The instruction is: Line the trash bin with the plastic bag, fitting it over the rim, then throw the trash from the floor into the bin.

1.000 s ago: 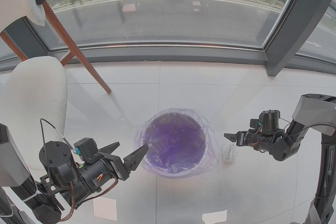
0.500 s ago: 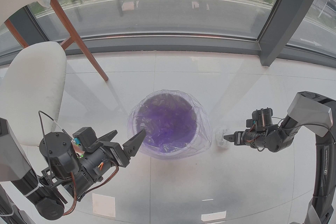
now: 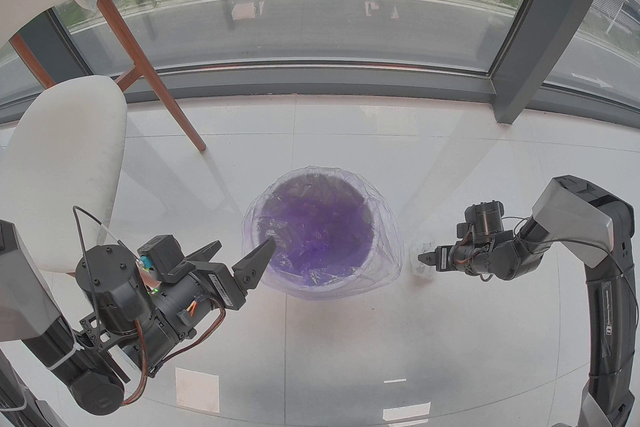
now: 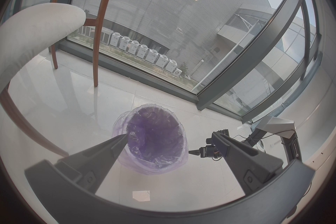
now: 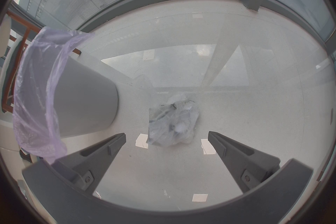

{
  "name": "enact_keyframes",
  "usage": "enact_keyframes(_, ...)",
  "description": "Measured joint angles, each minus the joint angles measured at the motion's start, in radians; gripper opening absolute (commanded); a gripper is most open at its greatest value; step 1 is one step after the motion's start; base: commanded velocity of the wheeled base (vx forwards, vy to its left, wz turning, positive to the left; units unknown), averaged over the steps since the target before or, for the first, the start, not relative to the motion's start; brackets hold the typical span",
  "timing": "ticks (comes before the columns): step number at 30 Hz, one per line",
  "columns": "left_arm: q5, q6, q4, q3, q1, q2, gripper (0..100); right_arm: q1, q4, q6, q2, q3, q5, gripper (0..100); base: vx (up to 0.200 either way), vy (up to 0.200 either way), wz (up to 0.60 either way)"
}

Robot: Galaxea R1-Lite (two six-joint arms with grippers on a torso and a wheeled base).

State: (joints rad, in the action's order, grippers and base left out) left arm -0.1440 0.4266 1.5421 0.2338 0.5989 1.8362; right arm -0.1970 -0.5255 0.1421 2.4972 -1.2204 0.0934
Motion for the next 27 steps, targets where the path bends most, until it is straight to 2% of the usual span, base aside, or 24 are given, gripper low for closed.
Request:
enact_keyframes(13,0.000,-0.046,0.000,0.001,-0.019,0.002,100,-0.018,0.183,-0.019,0.110,-0.246,-0.044,100,0.000,0.000,0.00)
enact_keyframes(14,0.000,-0.047,0.000,0.001,-0.020,0.002,100,-0.020,0.194,-0.019,0.118,-0.267,-0.049,0,0.000,0.000,0.00)
enact_keyframes(19,0.000,-0.051,0.000,0.002,-0.022,0.000,100,-0.026,0.227,-0.019,0.164,-0.339,-0.063,0,0.000,0.000,0.00)
enact_keyframes(27,0.000,-0.051,0.000,0.002,-0.039,-0.001,100,-0.026,0.228,-0.010,0.167,-0.340,-0.064,0,0.000,0.000,0.00)
